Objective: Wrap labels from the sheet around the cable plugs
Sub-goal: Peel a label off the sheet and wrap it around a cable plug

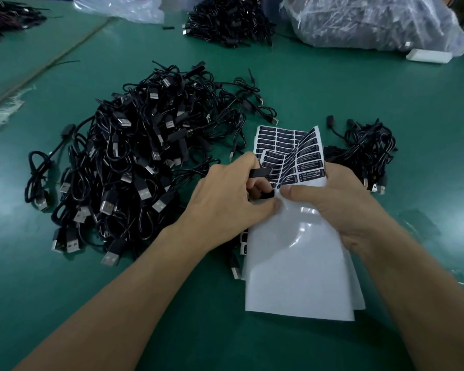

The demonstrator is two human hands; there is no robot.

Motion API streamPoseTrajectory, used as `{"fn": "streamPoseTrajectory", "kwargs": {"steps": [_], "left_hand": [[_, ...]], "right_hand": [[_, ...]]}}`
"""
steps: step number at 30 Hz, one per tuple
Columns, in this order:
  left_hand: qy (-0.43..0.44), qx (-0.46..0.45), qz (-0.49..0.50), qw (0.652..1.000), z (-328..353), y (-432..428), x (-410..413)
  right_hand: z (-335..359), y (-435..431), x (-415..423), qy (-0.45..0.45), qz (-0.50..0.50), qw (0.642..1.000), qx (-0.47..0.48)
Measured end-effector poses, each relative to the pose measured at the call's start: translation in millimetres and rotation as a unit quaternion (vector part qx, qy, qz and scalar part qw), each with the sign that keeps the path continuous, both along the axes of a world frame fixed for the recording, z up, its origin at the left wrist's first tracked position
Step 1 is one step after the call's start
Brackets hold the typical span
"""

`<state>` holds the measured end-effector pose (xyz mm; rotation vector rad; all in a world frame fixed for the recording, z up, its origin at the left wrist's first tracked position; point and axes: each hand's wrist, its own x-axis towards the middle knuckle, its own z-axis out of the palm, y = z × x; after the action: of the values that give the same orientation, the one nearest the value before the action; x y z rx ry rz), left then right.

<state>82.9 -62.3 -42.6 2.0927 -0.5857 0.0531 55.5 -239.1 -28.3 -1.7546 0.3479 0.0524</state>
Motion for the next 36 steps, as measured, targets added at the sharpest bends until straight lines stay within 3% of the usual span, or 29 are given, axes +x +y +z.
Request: {"fn": "streamPoseTrajectory", "kwargs": {"steps": [9, 20, 29, 32, 36], "left_hand": [[-0.013, 0.015, -0.003, 1.000, -1, 0, 2], [0.017, -0.028, -0.013, 0.999, -6, 3, 7], [-0.019, -0.020, -0.004, 1.000, -7, 3, 8], [-0.026, -0.036, 0.017, 0.999, -10, 2, 7], [0.029, -0.134, 0.075, 0.988, -7, 3, 11]], "right_hand": [[-1, 3, -2, -0.003, 0.004, 1.000, 0.005], [0, 5, -2, 0.008, -0.006, 1.000, -0.012], [2, 6, -2, 0.019, -0.014, 1.000, -0.001], [3, 4, -3, 0.004, -0.022, 0.999, -0.032], [4, 0, -7, -0.045, -0.020, 0.976, -0.212]]}}
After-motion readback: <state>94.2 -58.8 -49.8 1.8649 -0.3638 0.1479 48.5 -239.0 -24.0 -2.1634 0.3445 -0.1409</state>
